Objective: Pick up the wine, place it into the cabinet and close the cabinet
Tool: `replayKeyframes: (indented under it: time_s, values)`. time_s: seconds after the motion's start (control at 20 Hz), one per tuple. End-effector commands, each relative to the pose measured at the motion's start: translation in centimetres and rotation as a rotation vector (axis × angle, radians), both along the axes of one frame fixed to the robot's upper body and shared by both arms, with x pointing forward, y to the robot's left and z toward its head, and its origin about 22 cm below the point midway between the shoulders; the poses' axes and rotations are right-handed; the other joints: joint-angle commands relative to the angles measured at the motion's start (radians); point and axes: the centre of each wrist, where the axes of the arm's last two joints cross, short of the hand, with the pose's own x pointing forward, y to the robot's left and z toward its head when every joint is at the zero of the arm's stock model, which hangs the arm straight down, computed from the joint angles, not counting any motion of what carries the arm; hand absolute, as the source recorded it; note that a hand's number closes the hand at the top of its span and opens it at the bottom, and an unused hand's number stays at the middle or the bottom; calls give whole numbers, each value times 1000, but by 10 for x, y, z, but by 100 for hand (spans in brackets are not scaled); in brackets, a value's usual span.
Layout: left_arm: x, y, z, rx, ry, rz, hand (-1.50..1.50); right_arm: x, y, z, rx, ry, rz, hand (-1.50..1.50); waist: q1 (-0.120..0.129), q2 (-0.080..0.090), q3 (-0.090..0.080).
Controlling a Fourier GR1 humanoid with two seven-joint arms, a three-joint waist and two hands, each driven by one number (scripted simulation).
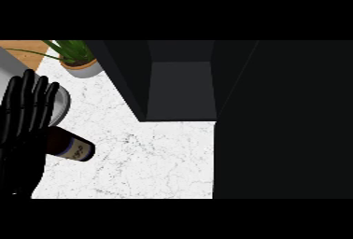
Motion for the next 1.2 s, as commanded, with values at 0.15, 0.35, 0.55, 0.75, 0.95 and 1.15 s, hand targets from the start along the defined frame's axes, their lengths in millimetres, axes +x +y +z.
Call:
replayKeyframes:
  time_s: [0.15,0.35,0.55,0.75,0.95,1.15]
  values:
    - [-3,43,-2,48,-79,-290,-150,-18,7,2,-29,15,-7,-150,15,-12,2]
    - [-7,28,-19,-140,90,-532,-150,-30,15,0,-10,101,240,-150,9,-15,3]
    - [-23,57,3,-146,134,-601,-150,-46,33,23,-7,111,268,-150,20,-15,4]
    - [-46,63,43,-151,142,-621,-150,-56,27,42,-16,125,273,-150,20,-14,5]
    - [-73,54,56,-152,147,-627,-150,-65,30,46,1,128,275,-150,18,-13,5]
    - [-64,50,60,-179,123,-579,-150,-70,21,52,2,124,271,-150,11,-12,5]
